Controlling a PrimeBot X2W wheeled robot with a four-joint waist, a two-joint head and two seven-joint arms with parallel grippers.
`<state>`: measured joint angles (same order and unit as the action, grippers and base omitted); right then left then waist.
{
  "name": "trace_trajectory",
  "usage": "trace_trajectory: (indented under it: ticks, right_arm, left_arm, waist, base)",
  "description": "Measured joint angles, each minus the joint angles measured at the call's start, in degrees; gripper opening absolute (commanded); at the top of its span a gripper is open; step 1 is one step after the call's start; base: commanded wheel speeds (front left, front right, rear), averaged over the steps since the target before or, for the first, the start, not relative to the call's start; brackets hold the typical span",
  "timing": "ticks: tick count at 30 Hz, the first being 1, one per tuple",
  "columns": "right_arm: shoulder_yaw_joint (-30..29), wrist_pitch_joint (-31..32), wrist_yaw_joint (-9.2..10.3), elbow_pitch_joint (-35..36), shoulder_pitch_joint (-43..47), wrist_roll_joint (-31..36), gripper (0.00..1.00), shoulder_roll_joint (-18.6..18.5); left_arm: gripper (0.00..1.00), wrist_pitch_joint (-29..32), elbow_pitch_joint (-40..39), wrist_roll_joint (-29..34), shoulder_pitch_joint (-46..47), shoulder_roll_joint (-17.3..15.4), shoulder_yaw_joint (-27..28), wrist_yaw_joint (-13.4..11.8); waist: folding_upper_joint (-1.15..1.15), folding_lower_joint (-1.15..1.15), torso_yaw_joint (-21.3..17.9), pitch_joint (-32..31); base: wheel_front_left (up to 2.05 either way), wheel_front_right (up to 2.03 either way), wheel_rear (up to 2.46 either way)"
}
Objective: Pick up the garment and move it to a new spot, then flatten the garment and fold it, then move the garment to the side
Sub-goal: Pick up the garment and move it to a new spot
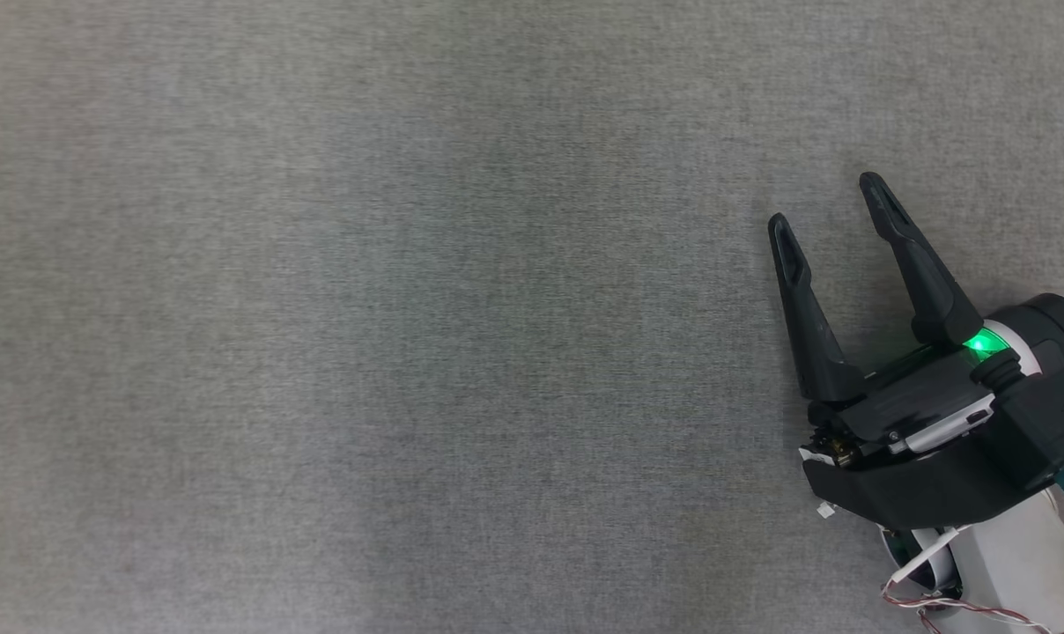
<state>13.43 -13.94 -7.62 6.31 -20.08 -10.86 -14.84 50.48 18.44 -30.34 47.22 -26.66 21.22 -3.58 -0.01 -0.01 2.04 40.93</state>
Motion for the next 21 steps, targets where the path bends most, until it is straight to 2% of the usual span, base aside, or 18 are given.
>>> trace_trajectory:
  ticks: [1, 2, 12, 21]
  right_arm:
    - [0.0, 0.1, 0.0, 0.2, 0.0, 0.1, 1.0, 0.0]
    - [0.0, 0.1, 0.0, 0.3, 0.0, 0.2, 1.0, 0.0]
    - [0.5, 0.2, 0.05, -2.4, 0.5, 0.5, 1.0, 0.0]
    - [0.9, -0.2, 0.05, -6.5, 2.7, 0.0, 1.0, 1.2]
  left_arm:
    - [0.23, 0.5, -0.1, 0.0, 0.0, -0.2, 0.1, -0.5]
    - [0.0, 0.7, -0.4, -0.1, 0.0, -0.3, 0.1, -0.5]
    - [0.0, 1.6, -2.5, -0.7, -2.8, 0.1, 0.1, -0.8]
    - [0.0, 1.1, -5.5, -1.6, -3.4, 0.4, -1.4, 2.0]
  waist:
    - [0.0, 0.0, -0.4, 0.3]
    - [0.0, 0.0, -0.7, 0.5]
    - [0.02, 0.01, -1.1, -2.9]
    - [0.02, 0.02, -1.1, -10.0]
  base:
    - [0.0, 0.0, 0.0]
    - [0.0, 0.0, 0.0]
    - [0.0, 0.0, 0.0]
    - [0.0, 0.0, 0.0]
